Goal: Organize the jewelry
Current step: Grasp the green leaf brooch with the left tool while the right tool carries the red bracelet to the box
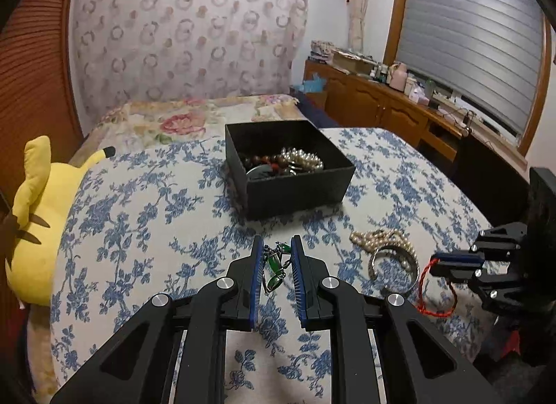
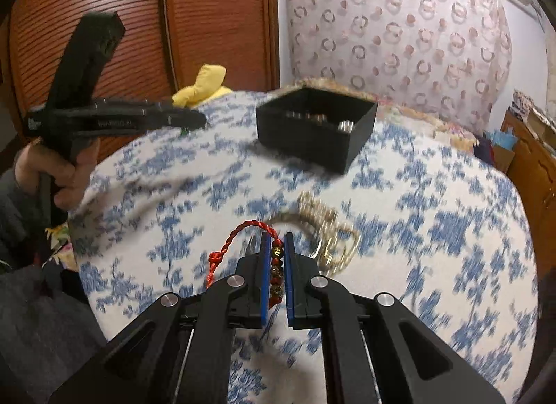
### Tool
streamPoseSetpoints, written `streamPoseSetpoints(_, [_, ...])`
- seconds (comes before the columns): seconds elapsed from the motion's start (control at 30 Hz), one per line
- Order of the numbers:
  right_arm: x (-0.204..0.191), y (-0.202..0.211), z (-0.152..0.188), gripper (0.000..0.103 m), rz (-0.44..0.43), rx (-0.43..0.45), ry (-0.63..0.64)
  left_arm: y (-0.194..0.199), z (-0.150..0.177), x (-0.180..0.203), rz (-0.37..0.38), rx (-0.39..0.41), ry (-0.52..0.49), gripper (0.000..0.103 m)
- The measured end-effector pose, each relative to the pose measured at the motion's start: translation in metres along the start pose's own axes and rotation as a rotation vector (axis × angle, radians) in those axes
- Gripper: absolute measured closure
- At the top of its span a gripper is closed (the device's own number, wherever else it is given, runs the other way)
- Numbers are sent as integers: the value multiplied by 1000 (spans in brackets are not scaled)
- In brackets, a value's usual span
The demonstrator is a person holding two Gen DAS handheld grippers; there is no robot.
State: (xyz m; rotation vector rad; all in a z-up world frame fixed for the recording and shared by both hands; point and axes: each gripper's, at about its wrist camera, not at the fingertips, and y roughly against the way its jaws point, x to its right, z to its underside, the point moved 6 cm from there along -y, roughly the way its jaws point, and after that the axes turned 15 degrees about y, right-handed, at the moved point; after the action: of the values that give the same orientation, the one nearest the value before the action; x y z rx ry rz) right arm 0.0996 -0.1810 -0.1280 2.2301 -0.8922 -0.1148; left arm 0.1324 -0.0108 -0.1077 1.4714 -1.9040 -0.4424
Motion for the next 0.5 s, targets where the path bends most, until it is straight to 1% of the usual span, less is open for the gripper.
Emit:
streamPoseSetpoints(0.13, [19,1,-22,95,15,31,18,-4,-6,2,8,6,7,88])
streamPoseSetpoints(0.33, [54,-9,-64,95,56,83,37,-12,-22,5,15,11,11,88])
streamPoseSetpoints(0.5, [81,-33,-95,95,68,98,46,-18,-42,7,23,23,4,88])
